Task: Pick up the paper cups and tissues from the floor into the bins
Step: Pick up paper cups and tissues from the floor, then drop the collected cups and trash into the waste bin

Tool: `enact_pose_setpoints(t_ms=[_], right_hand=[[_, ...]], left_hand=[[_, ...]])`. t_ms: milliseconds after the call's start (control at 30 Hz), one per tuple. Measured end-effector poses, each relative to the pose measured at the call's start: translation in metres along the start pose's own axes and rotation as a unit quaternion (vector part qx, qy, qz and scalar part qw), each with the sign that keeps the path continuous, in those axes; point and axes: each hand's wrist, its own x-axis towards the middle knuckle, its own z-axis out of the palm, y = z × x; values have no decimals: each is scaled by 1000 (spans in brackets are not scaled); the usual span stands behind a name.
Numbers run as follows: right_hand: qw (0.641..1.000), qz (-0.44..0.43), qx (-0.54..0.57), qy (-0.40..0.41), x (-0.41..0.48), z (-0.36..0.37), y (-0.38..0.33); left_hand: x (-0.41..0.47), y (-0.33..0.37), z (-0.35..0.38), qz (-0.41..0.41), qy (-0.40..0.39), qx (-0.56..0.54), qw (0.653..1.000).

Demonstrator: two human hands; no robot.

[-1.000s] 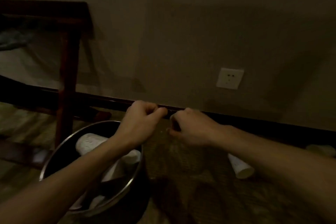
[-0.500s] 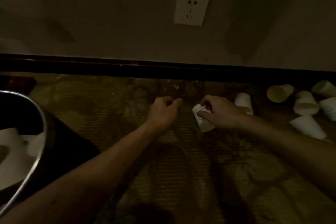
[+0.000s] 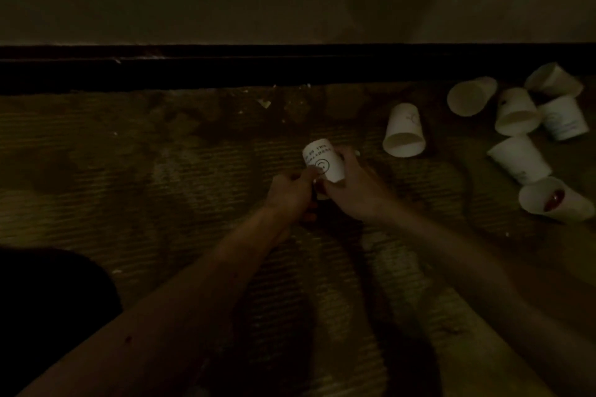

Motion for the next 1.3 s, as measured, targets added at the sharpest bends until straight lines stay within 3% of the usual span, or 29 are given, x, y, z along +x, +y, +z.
enact_pose_setpoints(t_ms=[100, 233, 367, 467, 567, 667, 767, 833, 900, 1200, 1300], right_hand=[[998, 16, 37, -44, -7, 4, -8], [988, 71, 89, -108, -21, 4, -19], [964, 126, 146, -183, -41, -6, -29], [951, 137, 196, -195, -50, -17, -37], [947, 110, 211, -215, -57, -26, -41], [958, 100, 180, -202, -54, -32, -36], [985, 87, 76, -126, -31, -36, -16], [991, 70, -49, -101, -14, -34, -2], [988, 59, -104, -93, 1, -31, 9], [971, 32, -199, -132, 40, -31, 26], [970, 0, -218, -104, 40, -28, 27]], left_hand=[[-2, -9, -4, -18, 2, -48, 999], [-4, -18, -18, -37, 28, -9, 999], [-14, -16, -35, -83, 27, -80, 993], [-23, -13, -42, -85, -27, -131, 987], [-34, -5, -35, -80, -121, -246, 958], [-35, -5, -22, -77, -36, -251, 964], [-28, -11, -19, -70, 9, -232, 970], [-26, -13, -26, -55, 12, -237, 970], [-28, -13, -34, -39, 9, -234, 971], [-45, -3, -51, 6, -2, -211, 978], [-51, -3, -51, 15, 5, -202, 979]])
